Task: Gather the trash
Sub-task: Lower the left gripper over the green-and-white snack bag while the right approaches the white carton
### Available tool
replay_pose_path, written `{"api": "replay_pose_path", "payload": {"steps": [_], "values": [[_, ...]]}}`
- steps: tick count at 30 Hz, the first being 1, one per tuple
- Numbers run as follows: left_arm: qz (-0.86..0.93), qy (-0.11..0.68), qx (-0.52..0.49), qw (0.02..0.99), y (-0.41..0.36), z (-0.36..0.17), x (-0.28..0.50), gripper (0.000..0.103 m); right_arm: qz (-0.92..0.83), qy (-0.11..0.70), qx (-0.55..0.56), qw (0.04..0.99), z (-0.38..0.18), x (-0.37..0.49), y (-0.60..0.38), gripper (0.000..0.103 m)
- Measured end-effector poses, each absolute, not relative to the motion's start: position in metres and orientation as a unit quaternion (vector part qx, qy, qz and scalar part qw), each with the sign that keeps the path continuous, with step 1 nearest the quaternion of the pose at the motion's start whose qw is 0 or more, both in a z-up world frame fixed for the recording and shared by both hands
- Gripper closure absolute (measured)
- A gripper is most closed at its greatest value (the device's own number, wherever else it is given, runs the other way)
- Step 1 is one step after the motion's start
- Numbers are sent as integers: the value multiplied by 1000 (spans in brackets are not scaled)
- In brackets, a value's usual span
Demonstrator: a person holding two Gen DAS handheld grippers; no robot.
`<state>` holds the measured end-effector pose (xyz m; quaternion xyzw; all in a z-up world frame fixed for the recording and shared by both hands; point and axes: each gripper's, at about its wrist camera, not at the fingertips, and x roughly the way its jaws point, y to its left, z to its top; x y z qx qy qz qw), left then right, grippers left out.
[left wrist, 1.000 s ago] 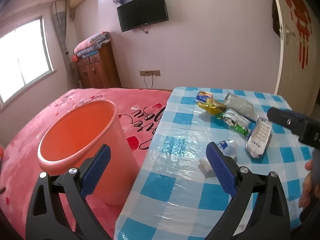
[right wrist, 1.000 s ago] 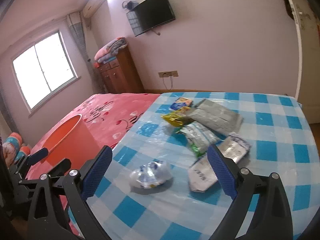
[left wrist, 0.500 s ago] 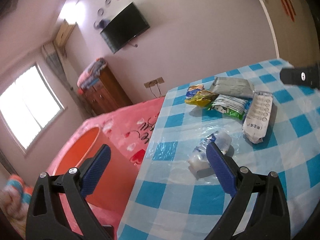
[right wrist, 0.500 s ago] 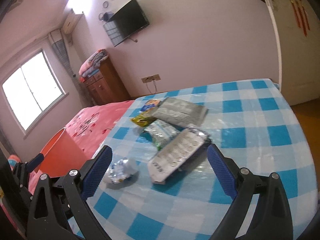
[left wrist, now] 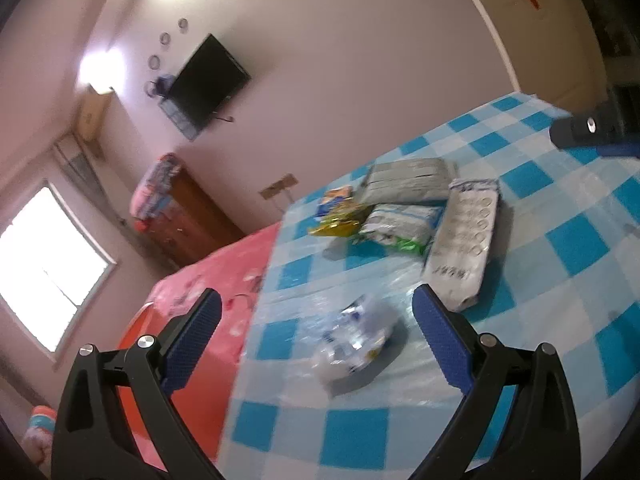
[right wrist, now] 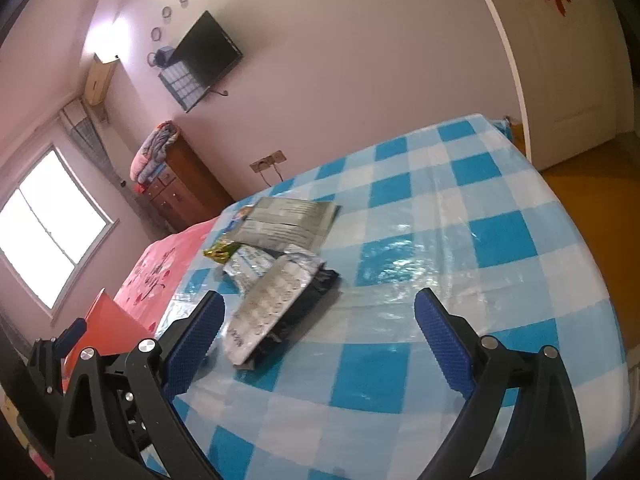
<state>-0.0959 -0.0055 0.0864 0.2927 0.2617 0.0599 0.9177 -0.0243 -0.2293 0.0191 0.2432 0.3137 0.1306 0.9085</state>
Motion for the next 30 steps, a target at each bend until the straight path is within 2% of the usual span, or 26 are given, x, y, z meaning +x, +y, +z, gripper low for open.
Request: {"api": "replay_pose_path", "payload": {"steps": [7,19,30], "values": [[1,290,225,930,-4,95,-49,7,120,326,259,901,2,-15,-247,8],[-65,358,51,930,44,105,92,7,145,347,266,888,-8,0,-247,8],[-136,406,25,903,14,77,147,7,173,374,263,873,-19,8,-235,8]]}}
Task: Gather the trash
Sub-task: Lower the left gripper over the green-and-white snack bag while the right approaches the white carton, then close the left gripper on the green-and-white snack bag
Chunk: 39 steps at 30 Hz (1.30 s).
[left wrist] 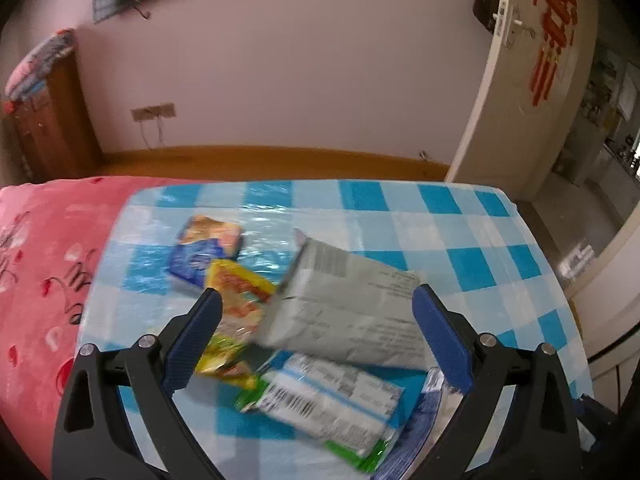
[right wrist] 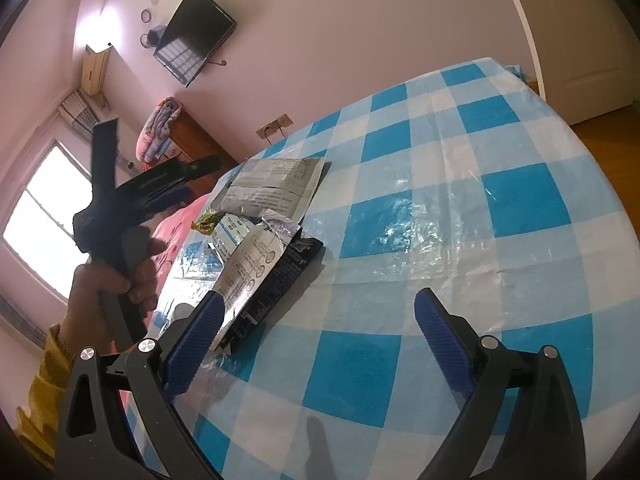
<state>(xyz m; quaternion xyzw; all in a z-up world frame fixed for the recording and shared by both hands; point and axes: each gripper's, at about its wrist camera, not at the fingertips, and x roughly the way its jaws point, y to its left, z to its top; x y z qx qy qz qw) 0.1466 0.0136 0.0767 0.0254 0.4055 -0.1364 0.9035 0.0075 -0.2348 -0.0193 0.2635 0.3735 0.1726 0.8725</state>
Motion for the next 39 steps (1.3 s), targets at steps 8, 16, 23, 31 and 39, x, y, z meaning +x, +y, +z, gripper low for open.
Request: {"api": "replay_pose_path", "payload": {"steps": [8,16,23,31,39], "values": [[-164,444,23,881,-13,54,167,25,167,376,270,870,-24,9,-242,8],[-201,492,40,846,-44,23,137,37,160,370,274,873,-24,7,-250,8],[-224,477,23,850,-40,46,101,37,158,368,272,875,-22,6,-250,8],[-24,488,-32,872,1,47,89,36,161,368,271,875,-23,5,-249,8],[18,518,-100,849,4,21,106,36,163,364,274,875,-22,3,-252,8]]}}
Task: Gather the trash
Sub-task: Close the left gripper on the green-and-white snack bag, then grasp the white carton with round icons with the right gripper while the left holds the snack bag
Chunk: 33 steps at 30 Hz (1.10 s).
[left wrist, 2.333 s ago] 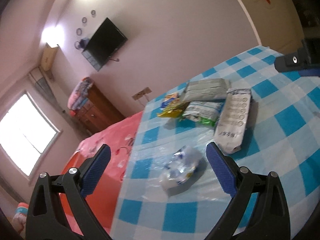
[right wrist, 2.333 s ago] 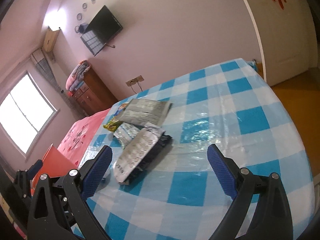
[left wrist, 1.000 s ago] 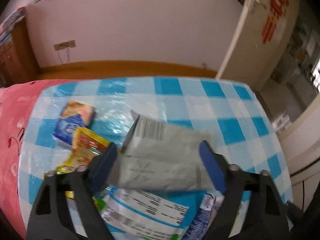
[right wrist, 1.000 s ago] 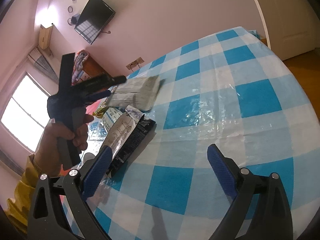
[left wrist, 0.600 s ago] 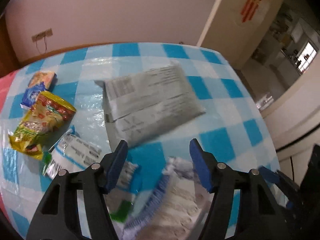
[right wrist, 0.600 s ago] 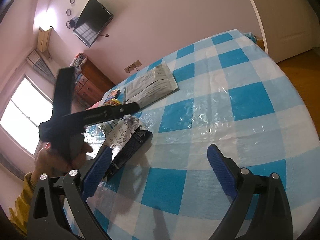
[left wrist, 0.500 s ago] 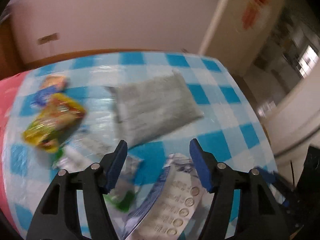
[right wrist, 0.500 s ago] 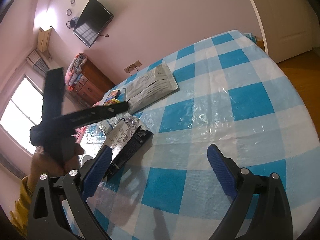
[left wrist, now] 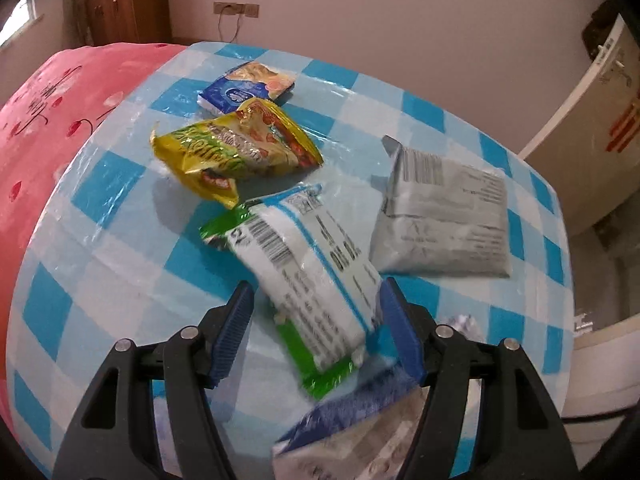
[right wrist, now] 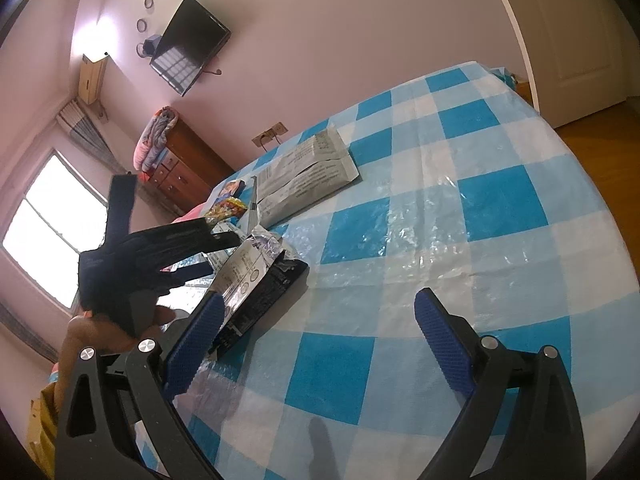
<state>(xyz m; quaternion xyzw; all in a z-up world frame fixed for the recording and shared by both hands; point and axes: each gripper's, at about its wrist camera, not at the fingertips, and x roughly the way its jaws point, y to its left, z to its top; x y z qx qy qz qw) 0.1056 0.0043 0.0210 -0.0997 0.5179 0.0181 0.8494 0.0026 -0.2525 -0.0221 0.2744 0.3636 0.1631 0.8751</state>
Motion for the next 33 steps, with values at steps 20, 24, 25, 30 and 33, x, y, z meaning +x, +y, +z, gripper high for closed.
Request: {"api": "replay_pose_path", "payload": {"steps": [20,24,25,30,33], "values": [[-17,502,-59,863,11,26,109,65,175,384,251,871,-25,6,-232,8],[-32,499,-66,863,20,29,98,65,189,395,244,865,-28,9,-218,8],[-37,499,-69,863,23,29,94,65,197,400,250,859,-30,11,-214,8],[-63,503,-73,859,29,30,74,65,207,409,262,849,-31,17,-205,8],[-83,505,-75,856,28,29,58,65,221,408,276,842,-29,17,-201,8]]}}
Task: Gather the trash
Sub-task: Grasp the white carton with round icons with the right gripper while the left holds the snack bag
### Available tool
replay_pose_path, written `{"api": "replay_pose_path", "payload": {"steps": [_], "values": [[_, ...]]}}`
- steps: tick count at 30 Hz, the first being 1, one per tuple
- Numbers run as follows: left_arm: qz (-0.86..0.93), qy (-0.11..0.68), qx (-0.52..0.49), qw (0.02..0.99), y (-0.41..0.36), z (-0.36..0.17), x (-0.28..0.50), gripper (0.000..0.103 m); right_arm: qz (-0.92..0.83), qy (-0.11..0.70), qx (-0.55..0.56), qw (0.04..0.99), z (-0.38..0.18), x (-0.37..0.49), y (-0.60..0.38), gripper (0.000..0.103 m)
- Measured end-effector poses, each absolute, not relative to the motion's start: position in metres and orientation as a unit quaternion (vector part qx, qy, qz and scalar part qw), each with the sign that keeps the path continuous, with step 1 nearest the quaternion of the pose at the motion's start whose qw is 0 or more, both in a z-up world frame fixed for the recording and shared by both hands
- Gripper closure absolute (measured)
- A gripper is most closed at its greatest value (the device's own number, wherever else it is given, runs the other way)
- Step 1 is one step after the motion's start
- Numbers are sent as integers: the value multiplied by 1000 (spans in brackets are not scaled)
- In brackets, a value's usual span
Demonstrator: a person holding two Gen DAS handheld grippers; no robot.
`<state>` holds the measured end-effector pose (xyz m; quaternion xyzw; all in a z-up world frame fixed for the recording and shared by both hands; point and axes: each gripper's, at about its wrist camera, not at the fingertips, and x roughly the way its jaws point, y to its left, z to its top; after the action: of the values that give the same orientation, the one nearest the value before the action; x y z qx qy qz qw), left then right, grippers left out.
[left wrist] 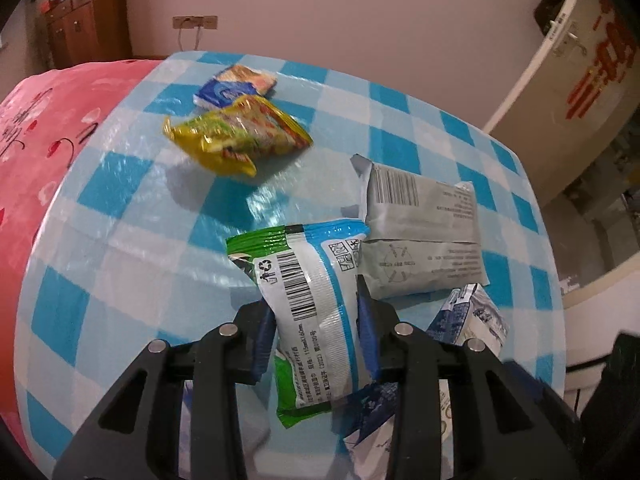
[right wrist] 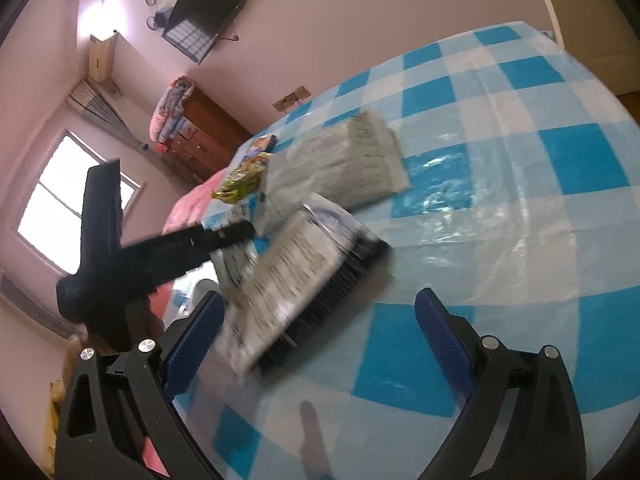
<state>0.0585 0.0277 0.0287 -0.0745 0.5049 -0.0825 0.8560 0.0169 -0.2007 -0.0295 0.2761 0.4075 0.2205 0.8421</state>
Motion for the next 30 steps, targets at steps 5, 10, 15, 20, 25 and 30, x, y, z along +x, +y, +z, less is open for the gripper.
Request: {"api": "replay_pose_path", "payload": {"steps": [5,10,15,20,25,30], "values": [[-113,506,-87,851,22,27,35,65,210,411,244,853,-23,13,-187,8],[-127,507,-100,847,22,23,17,65,181,423,235,856,-28,8,-182,12],[-121,505,-94,849,25,20,4,64,168,428,201,865,-27,2,-170,12],[-112,502,-79,854,28,21,-4,56,161,431,153,874,-28,-4,-153,12],[-119,499,-89,854,31,18,-6,55,142,428,105,886,-30,-8,-144,21],[-129,495,-105,853,34,17,-10,63,145,425,90,889,-28,-15,-141,38]]}}
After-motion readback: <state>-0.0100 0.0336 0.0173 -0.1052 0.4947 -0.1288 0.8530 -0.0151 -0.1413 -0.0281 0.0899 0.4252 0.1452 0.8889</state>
